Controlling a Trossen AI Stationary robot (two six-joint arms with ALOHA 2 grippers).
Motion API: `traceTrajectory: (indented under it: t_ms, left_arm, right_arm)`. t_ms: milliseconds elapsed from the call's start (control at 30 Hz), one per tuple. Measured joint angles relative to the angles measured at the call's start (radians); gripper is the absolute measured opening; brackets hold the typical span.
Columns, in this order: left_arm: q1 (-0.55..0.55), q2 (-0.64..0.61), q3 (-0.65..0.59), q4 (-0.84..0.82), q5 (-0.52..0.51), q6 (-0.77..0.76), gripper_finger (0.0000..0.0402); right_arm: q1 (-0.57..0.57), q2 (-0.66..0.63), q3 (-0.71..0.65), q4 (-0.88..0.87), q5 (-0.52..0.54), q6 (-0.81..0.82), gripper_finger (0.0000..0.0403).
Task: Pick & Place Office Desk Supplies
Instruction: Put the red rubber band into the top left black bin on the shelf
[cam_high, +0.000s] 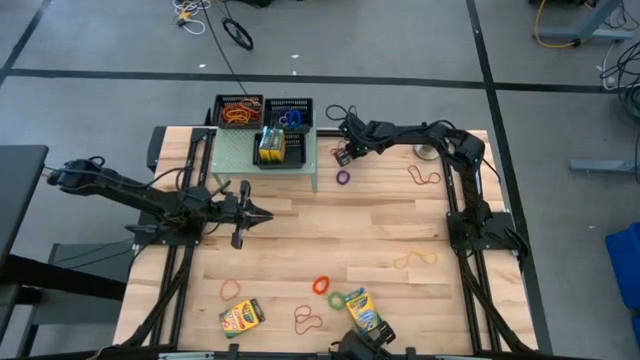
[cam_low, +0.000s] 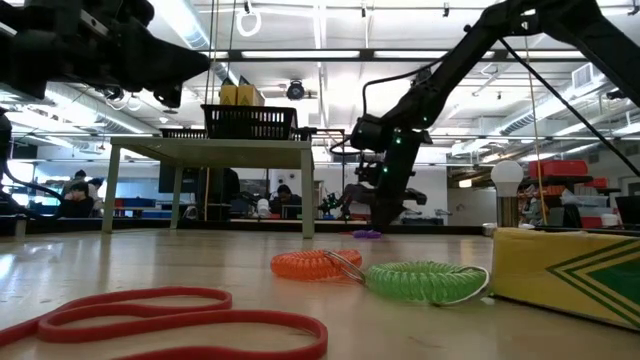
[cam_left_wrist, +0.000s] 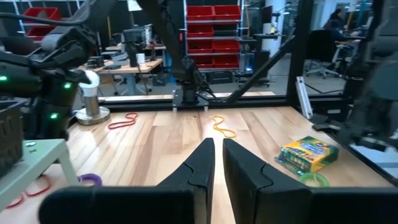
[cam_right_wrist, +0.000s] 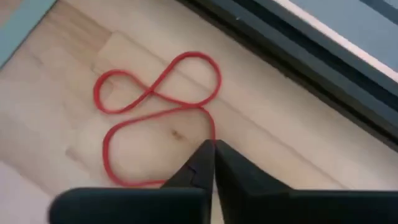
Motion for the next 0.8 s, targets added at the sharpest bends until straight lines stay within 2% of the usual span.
traceTrajectory:
  t_ms: [200,500,633,800]
  left_arm:
    - [-0.001,0.000,0.000,0.000,-0.028,-0.028,0.0039]
    - [-0.001,0.027,0.000,0.000,-0.052,-0.061,0.0040]
    - [0.000,0.080,0.021,-0.002,-0.056,-0.077,0.0061]
    - [0.000,0.184,0.098,0.004,-0.072,-0.087,0.0102]
  right_arm:
    - [0.058,-0.070,-0.037,-0.036,-0.009,-0.023,0.0007]
    - [0.199,-0.339,-0.340,0.129,0.082,0.048,0.0004]
    - [0.280,-0.488,-0.431,0.146,0.185,0.056,0.0003]
    - [0.414,-0.631,-0.472,0.151,0.267,0.013,0.0003]
